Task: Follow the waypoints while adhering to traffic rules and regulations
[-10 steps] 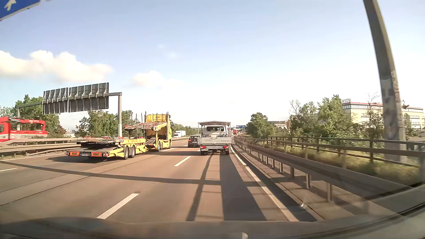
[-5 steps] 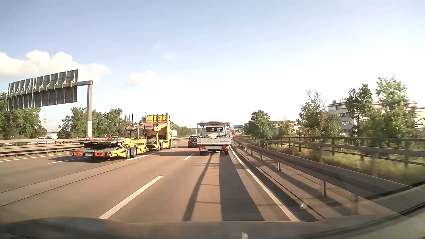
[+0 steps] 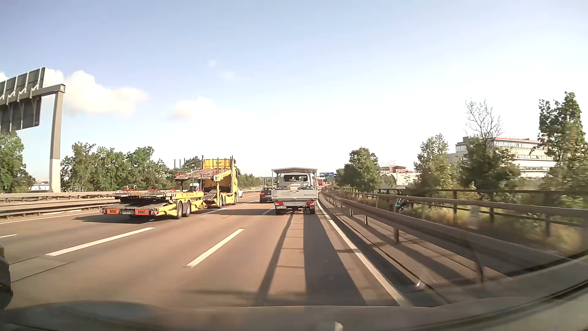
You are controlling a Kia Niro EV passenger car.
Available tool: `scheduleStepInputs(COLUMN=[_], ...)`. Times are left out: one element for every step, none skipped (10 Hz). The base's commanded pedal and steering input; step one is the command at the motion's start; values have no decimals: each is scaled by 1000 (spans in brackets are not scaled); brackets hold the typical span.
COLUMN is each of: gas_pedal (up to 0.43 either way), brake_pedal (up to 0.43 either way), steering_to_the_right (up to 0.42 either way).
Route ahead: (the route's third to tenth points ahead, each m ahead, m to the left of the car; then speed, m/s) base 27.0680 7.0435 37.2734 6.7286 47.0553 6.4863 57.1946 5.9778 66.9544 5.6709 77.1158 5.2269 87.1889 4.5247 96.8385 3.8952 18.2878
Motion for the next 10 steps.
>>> scheduleStepInputs(gas_pedal=[150, 138, 87, 47, 39, 39, 39, 47, 79, 130], brake_pedal=[0, 0, 0, 0, 0, 0, 0, 0, 0, 0], steering_to_the_right=[6, 6, 6, 6, 6, 6, 5, 4, 4, 4])
